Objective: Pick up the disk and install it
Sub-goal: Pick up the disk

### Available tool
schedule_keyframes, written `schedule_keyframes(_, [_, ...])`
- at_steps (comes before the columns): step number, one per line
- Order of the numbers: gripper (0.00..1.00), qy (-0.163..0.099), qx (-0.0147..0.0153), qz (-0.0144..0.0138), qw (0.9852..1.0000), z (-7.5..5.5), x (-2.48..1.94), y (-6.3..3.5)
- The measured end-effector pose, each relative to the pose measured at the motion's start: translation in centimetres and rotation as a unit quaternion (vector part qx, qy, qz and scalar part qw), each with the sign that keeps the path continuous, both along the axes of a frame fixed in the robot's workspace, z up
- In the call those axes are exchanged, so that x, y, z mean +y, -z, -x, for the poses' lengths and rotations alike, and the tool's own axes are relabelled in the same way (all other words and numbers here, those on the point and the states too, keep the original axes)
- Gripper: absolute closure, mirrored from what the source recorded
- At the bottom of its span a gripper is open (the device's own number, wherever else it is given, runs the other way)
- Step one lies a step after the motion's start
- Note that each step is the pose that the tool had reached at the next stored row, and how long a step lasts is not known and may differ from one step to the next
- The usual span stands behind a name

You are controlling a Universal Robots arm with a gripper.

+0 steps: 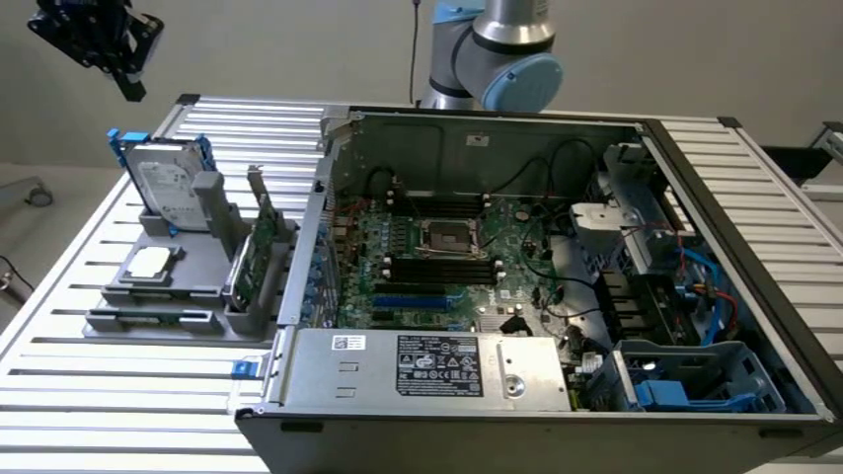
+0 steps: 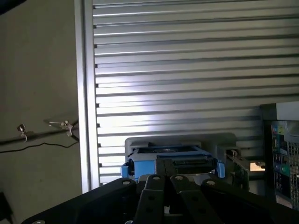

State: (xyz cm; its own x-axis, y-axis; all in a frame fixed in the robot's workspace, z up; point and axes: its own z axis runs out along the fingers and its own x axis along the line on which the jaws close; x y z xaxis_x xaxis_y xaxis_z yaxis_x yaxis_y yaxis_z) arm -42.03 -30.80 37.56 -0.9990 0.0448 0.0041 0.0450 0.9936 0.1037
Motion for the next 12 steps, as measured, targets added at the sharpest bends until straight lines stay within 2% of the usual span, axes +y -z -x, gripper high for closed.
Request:
schedule_keyframes(3, [0.89,-0.027,0.0002,0.0,0.9996,0.01,0.01,0.16])
schedule_keyframes(6, [0.89,-0.054,0.0006,0.0,0.9986,0.02,0.01,0.31])
schedule_keyframes(9, [0.89,-0.081,0.0014,0.0,0.9967,0.02,0.01,0.4])
schedule_keyframes(12, [0.89,-0.108,0.0016,0.0006,0.9941,0.01,0.0,0.41])
